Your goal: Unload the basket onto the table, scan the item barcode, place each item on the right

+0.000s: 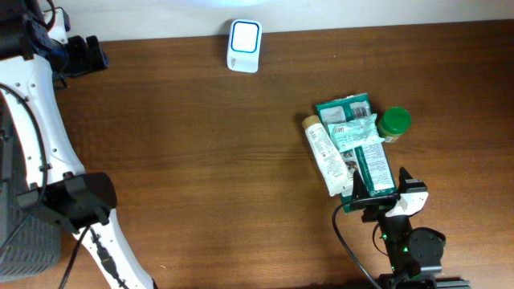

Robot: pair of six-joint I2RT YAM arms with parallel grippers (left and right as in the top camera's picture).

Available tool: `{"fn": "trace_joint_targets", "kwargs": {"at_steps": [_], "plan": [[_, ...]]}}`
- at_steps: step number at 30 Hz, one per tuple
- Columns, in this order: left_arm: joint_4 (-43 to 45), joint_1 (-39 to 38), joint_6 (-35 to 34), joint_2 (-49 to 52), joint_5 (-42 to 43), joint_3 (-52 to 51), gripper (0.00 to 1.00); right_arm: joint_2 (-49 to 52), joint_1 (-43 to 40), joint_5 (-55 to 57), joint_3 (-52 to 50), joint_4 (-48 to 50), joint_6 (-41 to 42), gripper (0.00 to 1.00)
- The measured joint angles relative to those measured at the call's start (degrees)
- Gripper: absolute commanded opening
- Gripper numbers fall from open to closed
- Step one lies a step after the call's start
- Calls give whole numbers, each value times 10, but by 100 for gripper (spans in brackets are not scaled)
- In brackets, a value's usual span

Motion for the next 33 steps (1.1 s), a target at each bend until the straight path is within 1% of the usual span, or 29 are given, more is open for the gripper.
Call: {"fn": "trace_joint_targets", "kwargs": {"at_steps": [19,21,22,23,25,26,28,29,30,31,32,33], "plan": [[0,-1,0,0,0,0,99,0,0,-6,0,1,4,98],[1,-11,0,-31,0,-38,99,0,0,-6,0,2,5,98],[7,-24,0,-69,-1,-80,99,0,0,-6,0,2,5,99],[2,-45,0,-129,-2,-143,99,-1,0,-6,0,2,5,98],[62,-89,12,-267,-32,-286,99,-2,0,-7,0,3,5,99],[78,-102,14,-321,-42,-339,99,-2,0,-8,0,3,5,98],[225,-106,18,-450,-65,-505,99,-2,0,-8,0,2,5,98],[302,-104,20,-522,-71,-616,99,-2,0,-8,-1,3,5,98],[399,-104,21,-567,-71,-703,99,-2,0,-8,0,3,4,98],[487,-104,22,-625,-71,-818,99,-3,0,-8,-1,3,5,99],[565,-104,23,-672,-71,-912,99,-2,0,-8,-1,3,4,98],[642,-104,24,-708,-71,-982,99,-2,0,-8,-1,4,5,98]]}}
